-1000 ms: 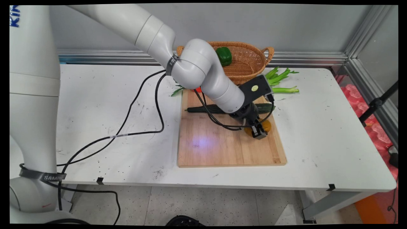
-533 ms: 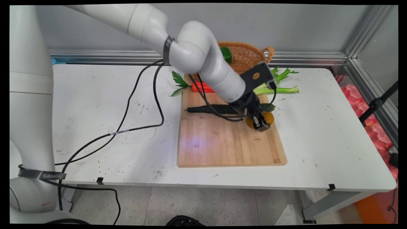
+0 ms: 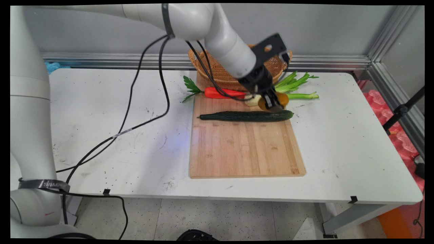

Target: Place the picked object in the vegetable basket

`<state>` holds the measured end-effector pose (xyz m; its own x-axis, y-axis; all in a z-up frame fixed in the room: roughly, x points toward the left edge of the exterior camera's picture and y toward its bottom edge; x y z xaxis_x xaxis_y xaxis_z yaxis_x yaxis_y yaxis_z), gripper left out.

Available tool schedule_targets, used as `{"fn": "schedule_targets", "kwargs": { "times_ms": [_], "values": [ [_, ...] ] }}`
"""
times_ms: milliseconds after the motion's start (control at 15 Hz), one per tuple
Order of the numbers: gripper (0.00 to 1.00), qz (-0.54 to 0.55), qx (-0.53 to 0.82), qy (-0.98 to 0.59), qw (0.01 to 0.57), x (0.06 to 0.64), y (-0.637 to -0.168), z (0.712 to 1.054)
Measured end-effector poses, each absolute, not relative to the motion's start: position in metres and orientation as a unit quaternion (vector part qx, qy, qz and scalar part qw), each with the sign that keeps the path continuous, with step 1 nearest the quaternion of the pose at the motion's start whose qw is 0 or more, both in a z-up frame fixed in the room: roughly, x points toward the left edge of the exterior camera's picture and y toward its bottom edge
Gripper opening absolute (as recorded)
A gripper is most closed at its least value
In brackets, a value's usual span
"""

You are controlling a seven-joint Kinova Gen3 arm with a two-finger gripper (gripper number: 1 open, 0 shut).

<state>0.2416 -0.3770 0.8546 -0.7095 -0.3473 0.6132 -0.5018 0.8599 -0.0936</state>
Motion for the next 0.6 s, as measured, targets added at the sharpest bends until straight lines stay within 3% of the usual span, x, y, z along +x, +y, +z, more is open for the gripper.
{"fn": "schedule_targets", "kwargs": {
  "times_ms": [600],
  "values": [
    [0.0, 0.182, 0.242, -0.911, 0.281, 0.324, -0.439, 0.871]
  ]
}}
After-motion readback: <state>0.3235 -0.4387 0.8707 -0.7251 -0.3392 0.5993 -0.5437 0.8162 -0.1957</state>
